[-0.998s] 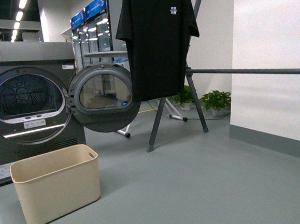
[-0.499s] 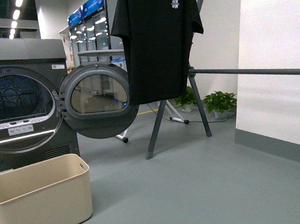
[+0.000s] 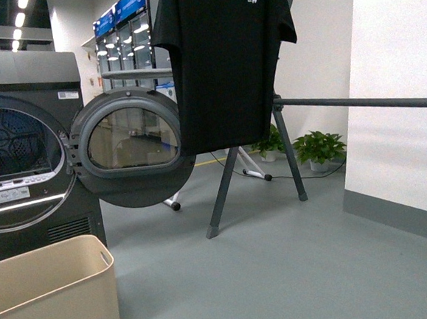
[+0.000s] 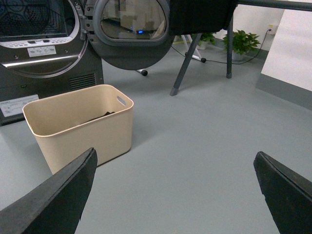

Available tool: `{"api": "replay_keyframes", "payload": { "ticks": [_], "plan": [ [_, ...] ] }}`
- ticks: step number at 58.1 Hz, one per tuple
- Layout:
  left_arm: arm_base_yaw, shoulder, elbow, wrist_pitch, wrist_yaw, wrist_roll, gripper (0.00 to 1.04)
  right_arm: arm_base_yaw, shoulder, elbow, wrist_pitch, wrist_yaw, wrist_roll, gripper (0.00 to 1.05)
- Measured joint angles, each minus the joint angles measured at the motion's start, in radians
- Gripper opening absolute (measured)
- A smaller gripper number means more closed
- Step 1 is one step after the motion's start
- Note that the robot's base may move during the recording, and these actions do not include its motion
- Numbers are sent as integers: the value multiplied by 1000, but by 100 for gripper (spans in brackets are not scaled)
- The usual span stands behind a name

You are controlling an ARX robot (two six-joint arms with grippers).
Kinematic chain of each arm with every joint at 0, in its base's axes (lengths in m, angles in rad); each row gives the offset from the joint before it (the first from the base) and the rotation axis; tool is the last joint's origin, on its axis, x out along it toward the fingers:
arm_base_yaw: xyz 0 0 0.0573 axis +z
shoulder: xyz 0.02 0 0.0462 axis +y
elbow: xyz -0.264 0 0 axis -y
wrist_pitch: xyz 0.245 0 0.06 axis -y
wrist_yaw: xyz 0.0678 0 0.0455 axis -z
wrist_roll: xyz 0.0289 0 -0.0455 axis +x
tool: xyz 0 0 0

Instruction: Move hamper under clothes hanger

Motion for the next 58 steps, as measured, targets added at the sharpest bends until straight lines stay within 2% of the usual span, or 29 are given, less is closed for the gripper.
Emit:
{"api": "replay_keyframes", "payload": {
  "ticks": [58],
  "plan": [
    [0, 0, 0, 0, -1, 0, 98, 0, 0, 0, 0, -2, 0, 97]
  ]
}}
